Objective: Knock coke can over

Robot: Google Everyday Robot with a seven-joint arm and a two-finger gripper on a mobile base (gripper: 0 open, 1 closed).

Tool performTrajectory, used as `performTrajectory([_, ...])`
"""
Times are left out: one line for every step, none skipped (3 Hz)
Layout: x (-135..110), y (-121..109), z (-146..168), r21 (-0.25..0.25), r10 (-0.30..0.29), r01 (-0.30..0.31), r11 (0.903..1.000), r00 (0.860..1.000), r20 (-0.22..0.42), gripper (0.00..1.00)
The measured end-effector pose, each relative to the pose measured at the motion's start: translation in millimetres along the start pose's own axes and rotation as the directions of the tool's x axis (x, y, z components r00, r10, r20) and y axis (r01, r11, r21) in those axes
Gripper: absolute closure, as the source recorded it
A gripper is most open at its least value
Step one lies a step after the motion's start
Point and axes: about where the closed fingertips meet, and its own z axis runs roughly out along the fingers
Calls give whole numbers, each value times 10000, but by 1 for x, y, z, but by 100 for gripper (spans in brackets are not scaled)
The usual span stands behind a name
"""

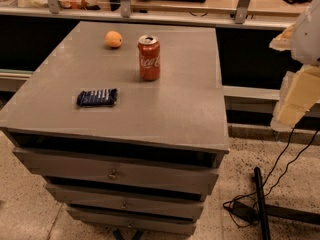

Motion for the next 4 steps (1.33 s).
performTrajectory([-1,-1,-2,81,26,-27,10000,10000,76,0])
performTrajectory([-8,-2,1,50,519,-524,9986,9958,760,0])
performTrajectory([-24,-15,16,-270,2244,-2259,9738,9345,2763,0])
performTrajectory([-53,-28,23,-837,3280,-3275,9411,8252,4599,0])
